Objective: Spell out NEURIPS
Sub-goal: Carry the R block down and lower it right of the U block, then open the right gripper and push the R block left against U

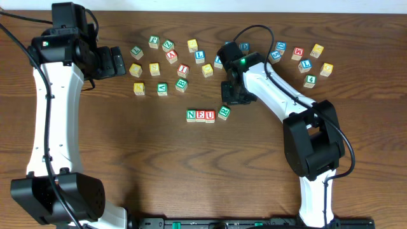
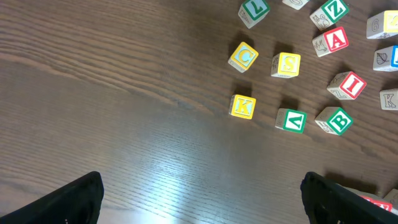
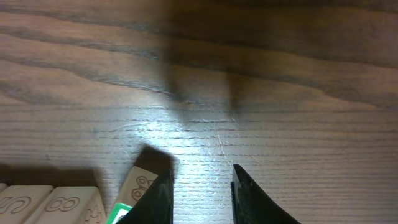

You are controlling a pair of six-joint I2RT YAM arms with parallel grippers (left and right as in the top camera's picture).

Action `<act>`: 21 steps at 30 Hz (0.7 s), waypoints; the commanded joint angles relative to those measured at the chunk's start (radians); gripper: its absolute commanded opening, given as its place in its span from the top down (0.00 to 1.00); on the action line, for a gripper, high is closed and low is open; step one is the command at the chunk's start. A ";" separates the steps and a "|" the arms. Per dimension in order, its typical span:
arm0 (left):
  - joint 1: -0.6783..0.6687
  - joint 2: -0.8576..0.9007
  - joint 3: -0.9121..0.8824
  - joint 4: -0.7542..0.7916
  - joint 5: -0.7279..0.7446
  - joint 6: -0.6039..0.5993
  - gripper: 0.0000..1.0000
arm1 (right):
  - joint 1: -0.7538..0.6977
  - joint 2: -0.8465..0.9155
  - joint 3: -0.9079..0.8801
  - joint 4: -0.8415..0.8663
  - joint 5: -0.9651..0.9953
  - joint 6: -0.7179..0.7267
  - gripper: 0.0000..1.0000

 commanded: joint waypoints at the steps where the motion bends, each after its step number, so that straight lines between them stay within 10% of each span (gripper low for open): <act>1: 0.004 -0.011 0.010 -0.004 -0.012 0.013 0.00 | 0.000 0.009 -0.018 -0.009 0.002 -0.003 0.75; 21: 0.004 -0.011 0.010 -0.004 -0.012 0.013 0.00 | 0.016 0.009 -0.047 0.003 -0.021 -0.034 0.76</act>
